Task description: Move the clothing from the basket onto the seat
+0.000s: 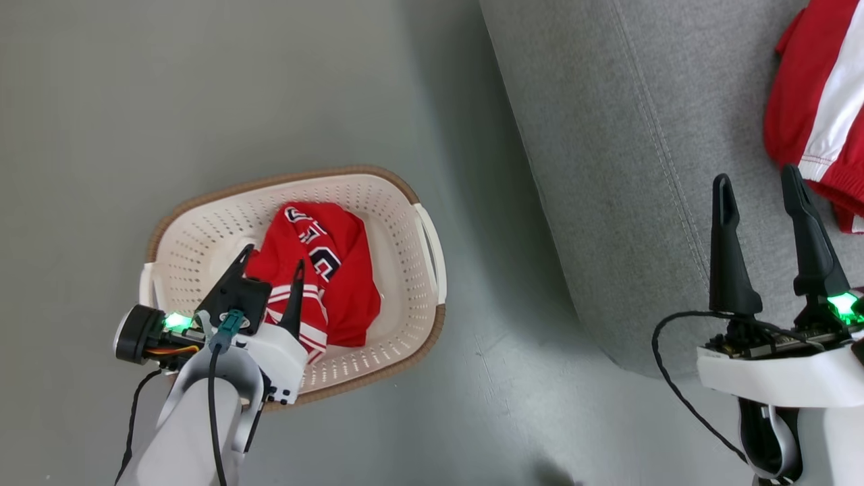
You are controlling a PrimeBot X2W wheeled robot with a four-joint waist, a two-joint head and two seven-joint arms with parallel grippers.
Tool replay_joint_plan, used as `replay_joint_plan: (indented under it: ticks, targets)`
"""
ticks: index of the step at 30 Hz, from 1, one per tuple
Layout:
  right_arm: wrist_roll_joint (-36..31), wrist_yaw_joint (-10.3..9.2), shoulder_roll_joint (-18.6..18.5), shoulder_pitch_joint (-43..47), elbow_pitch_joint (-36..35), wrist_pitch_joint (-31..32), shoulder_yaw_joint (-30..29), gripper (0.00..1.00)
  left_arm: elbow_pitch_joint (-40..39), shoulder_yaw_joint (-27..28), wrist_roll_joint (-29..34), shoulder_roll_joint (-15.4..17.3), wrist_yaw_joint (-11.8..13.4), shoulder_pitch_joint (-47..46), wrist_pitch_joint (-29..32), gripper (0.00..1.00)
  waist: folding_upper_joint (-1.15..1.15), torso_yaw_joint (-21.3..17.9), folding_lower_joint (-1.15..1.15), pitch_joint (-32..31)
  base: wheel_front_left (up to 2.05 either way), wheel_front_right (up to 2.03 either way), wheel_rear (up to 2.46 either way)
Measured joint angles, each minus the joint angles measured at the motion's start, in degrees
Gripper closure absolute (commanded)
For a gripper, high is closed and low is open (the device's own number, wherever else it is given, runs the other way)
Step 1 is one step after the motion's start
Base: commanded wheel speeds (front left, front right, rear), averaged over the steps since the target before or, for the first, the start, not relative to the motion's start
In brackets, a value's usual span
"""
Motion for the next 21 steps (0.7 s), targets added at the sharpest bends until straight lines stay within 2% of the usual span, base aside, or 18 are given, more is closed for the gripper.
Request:
replay_joint_plan:
  ticks: [21]
  targets:
    - [1.02,0.0,0.08,-5.26,0.27,-1.53,1.49,0.0,8.46,-1.67,2.36,1.38,-1.65,-8.76,4.98,0.0,0.0,-2.99,0.0,9.65,0.0,0.0,0.0]
